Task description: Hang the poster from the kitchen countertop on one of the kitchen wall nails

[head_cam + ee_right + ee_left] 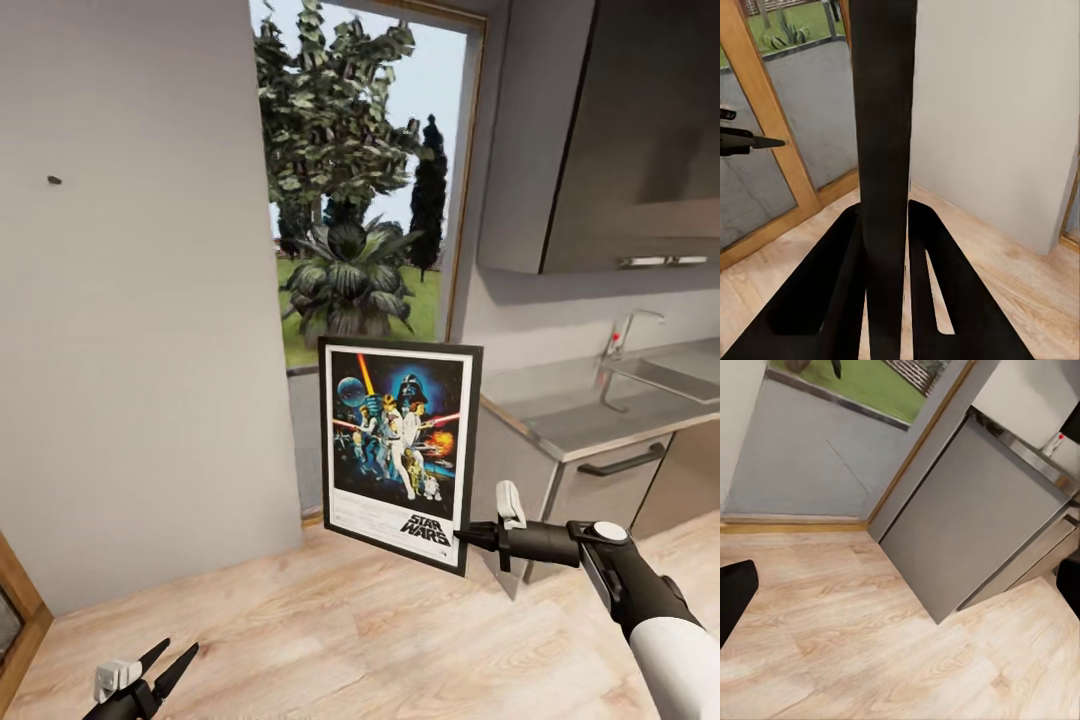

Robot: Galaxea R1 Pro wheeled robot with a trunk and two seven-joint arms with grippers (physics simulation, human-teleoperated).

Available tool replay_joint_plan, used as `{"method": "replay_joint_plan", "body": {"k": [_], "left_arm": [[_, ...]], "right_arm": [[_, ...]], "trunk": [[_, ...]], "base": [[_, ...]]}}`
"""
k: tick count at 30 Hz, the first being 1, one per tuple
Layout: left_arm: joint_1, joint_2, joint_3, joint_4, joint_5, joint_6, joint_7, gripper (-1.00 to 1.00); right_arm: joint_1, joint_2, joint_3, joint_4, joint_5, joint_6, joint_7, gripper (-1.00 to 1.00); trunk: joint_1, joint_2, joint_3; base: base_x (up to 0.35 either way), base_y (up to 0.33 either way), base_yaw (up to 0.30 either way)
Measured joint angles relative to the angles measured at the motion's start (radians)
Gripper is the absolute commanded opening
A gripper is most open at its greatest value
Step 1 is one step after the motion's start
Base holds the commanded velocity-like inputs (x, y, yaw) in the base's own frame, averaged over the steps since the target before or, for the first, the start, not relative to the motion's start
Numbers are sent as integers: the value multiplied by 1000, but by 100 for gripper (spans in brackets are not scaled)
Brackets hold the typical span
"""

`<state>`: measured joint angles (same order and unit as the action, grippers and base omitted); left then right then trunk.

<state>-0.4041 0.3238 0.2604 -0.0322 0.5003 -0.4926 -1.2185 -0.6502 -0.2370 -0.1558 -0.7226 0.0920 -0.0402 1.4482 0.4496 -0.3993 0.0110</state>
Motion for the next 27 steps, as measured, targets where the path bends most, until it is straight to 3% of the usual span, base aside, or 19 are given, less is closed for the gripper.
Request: {"method": "replay_joint_plan", "body": {"k": [9,27], "left_arm": [[0,1,0,0,0,0,0,100],[0,3,1,0,0,2,0,100]], "right_arm": [[0,0,1,0,0,-1,0,-100],[1,0,1,0,0,-1,0,-100]], "trunk": [[0,0,0],[0,0,0]], "base": [[0,41,291],[0,254,292]]}}
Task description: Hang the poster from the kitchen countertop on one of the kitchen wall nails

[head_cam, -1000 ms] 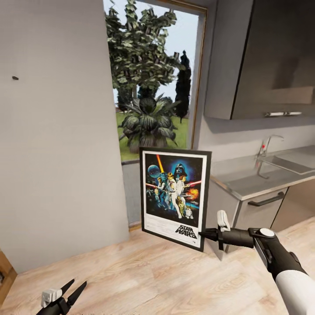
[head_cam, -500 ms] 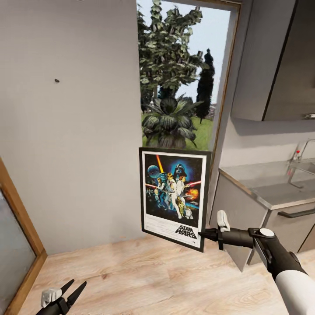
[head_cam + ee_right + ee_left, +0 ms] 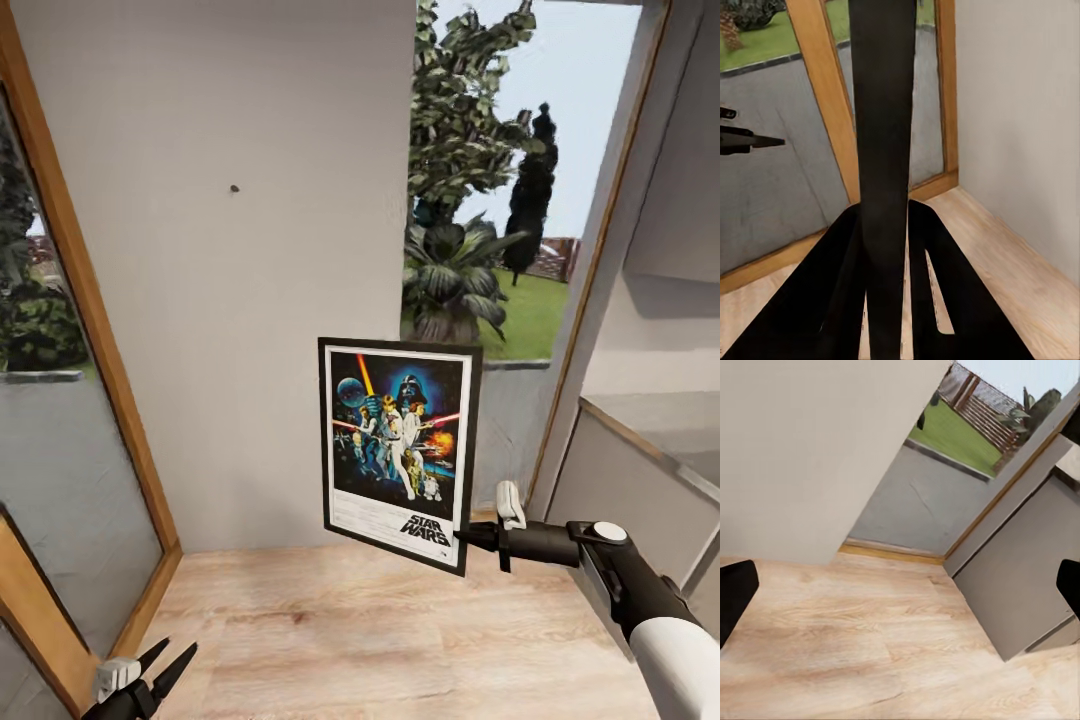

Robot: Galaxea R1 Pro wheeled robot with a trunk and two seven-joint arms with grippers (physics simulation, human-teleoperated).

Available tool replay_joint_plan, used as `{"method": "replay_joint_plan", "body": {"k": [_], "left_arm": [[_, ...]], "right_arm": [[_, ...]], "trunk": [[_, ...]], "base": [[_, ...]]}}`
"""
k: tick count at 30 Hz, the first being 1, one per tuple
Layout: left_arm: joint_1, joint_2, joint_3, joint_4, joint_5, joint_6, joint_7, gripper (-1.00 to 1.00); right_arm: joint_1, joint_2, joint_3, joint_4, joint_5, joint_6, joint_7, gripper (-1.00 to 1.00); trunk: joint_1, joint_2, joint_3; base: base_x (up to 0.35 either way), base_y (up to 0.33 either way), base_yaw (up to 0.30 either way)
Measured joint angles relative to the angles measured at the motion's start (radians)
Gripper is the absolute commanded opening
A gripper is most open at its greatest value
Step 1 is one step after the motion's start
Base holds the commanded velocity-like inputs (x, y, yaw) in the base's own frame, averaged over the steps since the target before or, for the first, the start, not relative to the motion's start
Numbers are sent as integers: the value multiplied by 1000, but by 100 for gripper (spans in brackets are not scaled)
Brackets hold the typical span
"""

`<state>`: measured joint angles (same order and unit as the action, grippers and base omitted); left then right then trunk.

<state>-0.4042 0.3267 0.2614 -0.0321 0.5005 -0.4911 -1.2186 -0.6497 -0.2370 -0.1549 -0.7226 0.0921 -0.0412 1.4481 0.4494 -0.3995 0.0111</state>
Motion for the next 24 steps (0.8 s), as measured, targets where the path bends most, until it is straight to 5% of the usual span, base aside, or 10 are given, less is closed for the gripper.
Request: {"method": "replay_joint_plan", "body": {"k": [10,24], "left_arm": [[0,0,-1,0,0,0,0,100],[0,0,-1,0,0,0,0,100]], "right_arm": [[0,0,-1,4,-2,1,0,-100],[1,0,-2,9,-9,2,2,-100]], "trunk": [[0,0,0],[0,0,0]], "base": [[0,16,245],[0,0,14]]}}
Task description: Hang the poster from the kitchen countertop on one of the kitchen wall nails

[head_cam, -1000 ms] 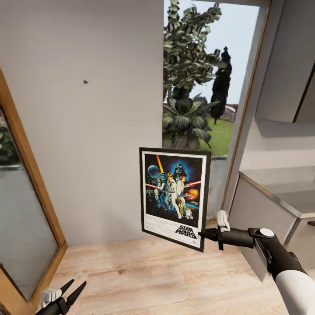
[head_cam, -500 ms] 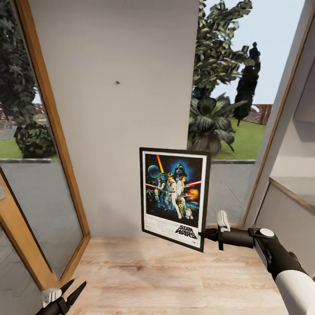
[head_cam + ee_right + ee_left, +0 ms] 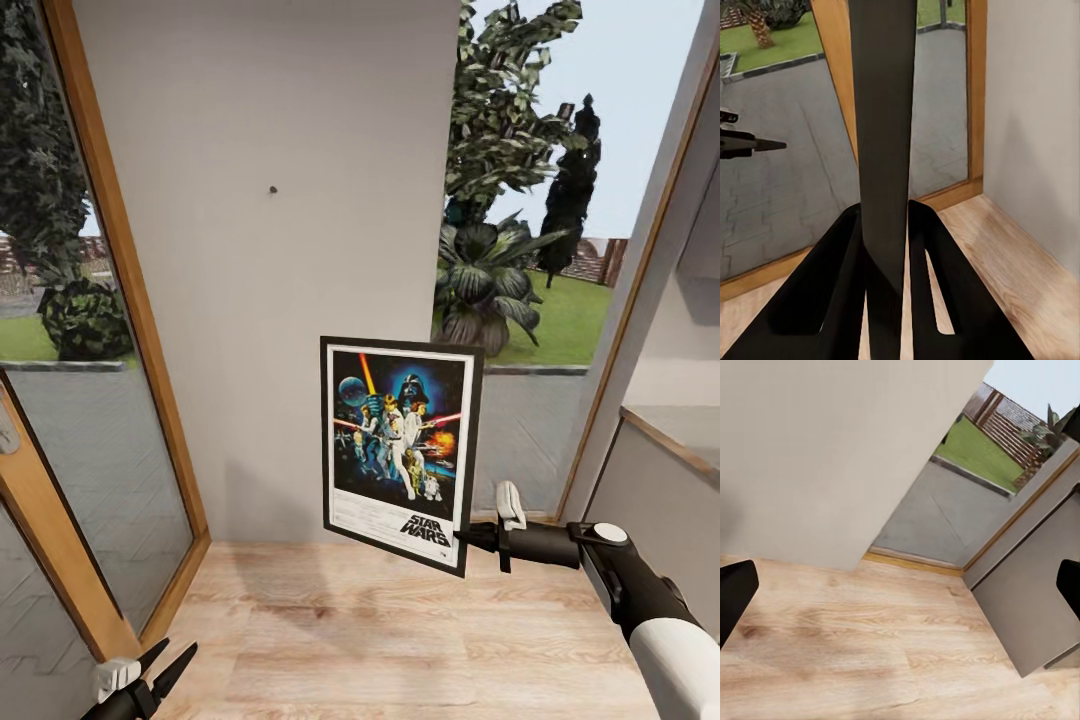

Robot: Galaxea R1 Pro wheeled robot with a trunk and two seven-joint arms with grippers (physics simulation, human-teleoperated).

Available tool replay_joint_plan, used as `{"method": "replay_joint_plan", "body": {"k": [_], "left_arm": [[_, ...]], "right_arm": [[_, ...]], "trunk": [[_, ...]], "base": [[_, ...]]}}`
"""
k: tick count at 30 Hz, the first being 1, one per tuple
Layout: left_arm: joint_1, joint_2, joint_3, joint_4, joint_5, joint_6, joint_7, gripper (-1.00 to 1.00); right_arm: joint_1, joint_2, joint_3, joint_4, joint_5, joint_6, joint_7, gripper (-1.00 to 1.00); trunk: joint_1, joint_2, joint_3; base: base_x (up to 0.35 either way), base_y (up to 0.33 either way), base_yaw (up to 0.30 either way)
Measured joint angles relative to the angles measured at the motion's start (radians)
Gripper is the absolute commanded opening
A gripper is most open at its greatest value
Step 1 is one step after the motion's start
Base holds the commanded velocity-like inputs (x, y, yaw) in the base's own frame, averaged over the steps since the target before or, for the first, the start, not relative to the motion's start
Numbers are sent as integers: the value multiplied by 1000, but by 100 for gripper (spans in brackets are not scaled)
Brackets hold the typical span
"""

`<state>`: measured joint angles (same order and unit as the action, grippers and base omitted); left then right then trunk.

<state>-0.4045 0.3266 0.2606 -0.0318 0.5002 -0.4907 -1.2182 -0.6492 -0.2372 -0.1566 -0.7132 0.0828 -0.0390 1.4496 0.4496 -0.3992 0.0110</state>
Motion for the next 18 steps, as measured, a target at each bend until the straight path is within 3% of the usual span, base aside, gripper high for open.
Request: {"method": "replay_joint_plan", "body": {"k": [8,9,14,16,18], "left_arm": [[0,-4,-12,1,-16,1,-3,100],[0,-23,-28,4,-74,1,-3,100],[3,-58,-23,6,-106,11,-1,100],[24,-77,-26,6,-112,39,0,100],[32,-83,-23,6,-114,55,2,100]], "right_arm": [[-1,7,7,-9,-2,14,6,-100],[-2,9,7,-55,-1,65,4,-100],[-2,11,7,-192,0,190,4,-100],[-6,21,7,-298,0,298,3,-100],[-10,31,8,-337,0,343,3,-100]], "trunk": [[0,0,0],[0,0,0],[0,0,0],[0,0,0],[0,0,0]], "base": [[0,0,0],[0,0,0],[0,0,0],[0,0,0],[0,0,0]]}}
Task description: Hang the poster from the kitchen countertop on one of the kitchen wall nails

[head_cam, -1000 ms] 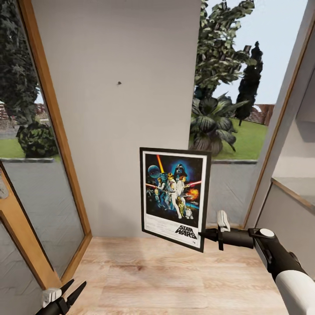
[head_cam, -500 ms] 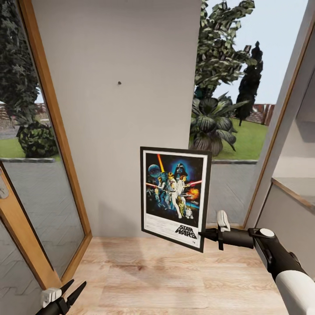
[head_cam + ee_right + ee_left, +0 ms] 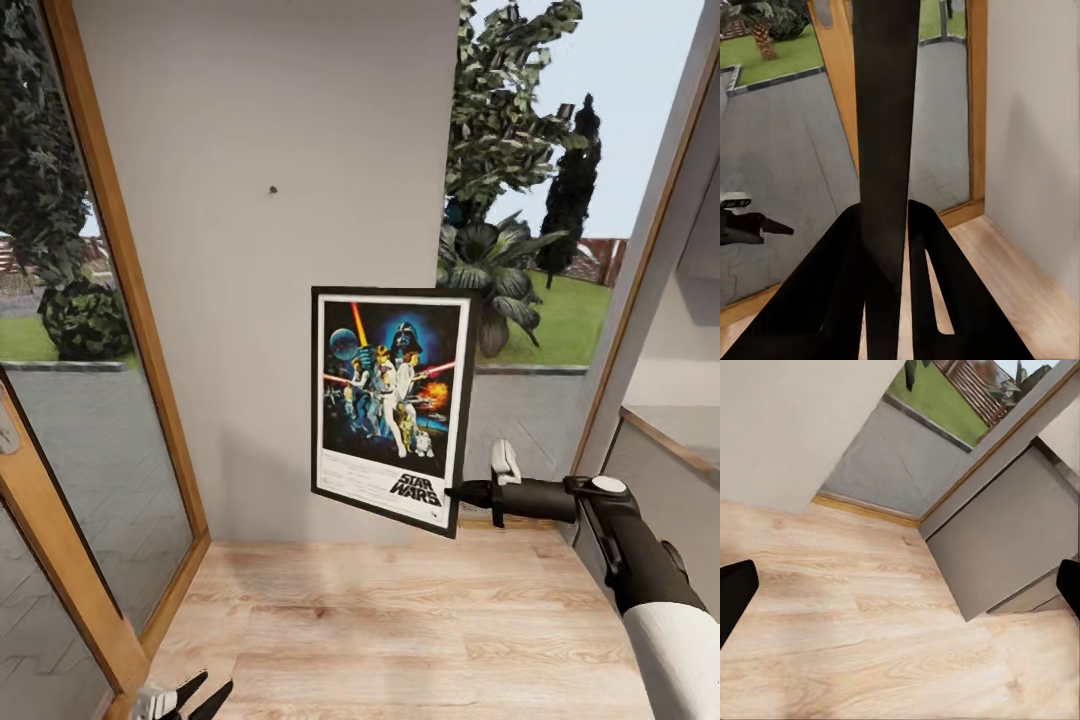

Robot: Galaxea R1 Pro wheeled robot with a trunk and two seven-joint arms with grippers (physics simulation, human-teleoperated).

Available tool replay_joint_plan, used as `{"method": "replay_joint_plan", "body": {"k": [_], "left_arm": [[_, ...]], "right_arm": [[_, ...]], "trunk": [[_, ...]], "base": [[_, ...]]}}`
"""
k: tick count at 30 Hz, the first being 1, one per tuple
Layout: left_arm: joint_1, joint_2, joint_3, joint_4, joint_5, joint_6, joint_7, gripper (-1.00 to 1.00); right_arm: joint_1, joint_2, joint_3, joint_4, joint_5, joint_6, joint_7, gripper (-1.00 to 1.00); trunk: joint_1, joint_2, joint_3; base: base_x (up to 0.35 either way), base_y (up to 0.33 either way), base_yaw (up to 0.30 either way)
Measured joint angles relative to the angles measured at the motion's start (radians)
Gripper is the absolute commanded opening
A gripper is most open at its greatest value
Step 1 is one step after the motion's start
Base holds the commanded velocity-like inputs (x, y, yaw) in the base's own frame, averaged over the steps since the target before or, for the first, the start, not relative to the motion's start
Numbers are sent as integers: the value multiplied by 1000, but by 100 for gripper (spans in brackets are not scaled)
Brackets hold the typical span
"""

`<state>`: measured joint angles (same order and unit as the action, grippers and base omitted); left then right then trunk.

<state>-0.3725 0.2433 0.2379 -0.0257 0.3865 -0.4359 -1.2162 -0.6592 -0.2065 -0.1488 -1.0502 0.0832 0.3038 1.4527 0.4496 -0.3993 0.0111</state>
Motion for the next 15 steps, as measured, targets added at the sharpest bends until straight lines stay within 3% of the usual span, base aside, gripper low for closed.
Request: {"method": "replay_joint_plan", "body": {"k": [5,11,13,15], "left_arm": [[31,-7,1,0,-2,35,65,100],[47,-6,1,-1,-2,45,164,100],[61,-7,-2,-2,-4,45,260,100],[66,-8,-3,-2,-4,45,287,100]], "right_arm": [[-29,34,16,-59,1,78,0,-100],[-150,49,62,-74,0,187,-2,-100],[-217,51,73,-75,-1,230,-1,-100],[-242,51,85,-75,-1,247,-2,-100]], "trunk": [[0,0,0],[0,0,0],[0,0,0],[0,0,0]], "base": [[0,0,0],[0,0,0],[0,0,0],[0,0,0]]}}
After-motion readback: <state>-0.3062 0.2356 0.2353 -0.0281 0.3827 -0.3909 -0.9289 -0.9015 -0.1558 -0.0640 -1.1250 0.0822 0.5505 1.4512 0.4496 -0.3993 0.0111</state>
